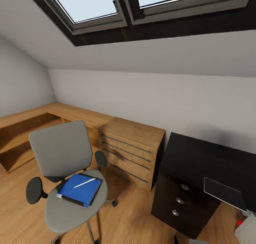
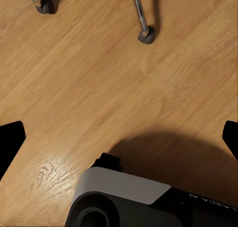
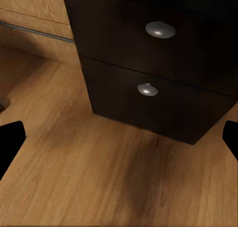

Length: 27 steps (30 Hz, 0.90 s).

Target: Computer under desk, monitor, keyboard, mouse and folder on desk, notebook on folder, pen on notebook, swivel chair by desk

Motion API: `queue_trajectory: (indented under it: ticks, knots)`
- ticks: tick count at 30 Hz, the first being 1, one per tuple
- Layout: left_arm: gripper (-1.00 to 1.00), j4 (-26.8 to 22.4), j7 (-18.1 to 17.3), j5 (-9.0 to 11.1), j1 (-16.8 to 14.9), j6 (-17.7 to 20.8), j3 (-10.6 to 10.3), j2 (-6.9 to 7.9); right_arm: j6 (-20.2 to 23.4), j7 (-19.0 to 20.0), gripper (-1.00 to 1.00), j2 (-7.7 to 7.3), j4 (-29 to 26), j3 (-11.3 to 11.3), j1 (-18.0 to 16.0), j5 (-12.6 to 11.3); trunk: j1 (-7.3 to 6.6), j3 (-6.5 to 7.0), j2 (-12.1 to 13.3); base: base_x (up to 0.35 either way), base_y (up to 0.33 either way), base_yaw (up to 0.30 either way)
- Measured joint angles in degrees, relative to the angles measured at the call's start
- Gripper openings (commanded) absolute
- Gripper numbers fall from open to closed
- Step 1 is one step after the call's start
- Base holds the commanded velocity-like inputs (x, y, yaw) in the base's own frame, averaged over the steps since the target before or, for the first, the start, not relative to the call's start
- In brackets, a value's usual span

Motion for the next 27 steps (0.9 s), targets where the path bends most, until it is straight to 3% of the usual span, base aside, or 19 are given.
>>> queue_trajectory:
  ticks: [7,27]
  knots:
    - [1.0,0.0,0.0,0.3,0.0,0.0,0.5,0.07,0.0,-0.2,1.0,0.04,0.0,0.0,0.0,0.0,-0.01,-0.17,0.0,-0.143,0.124,0.123]
    - [1.0,0.1,0.0,0.4,0.0,0.0,0.5,0.09,0.0,-0.9,1.0,0.13,0.0,0.0,0.0,0.0,-0.01,-0.18,0.0,-0.003,0.002,0.273]
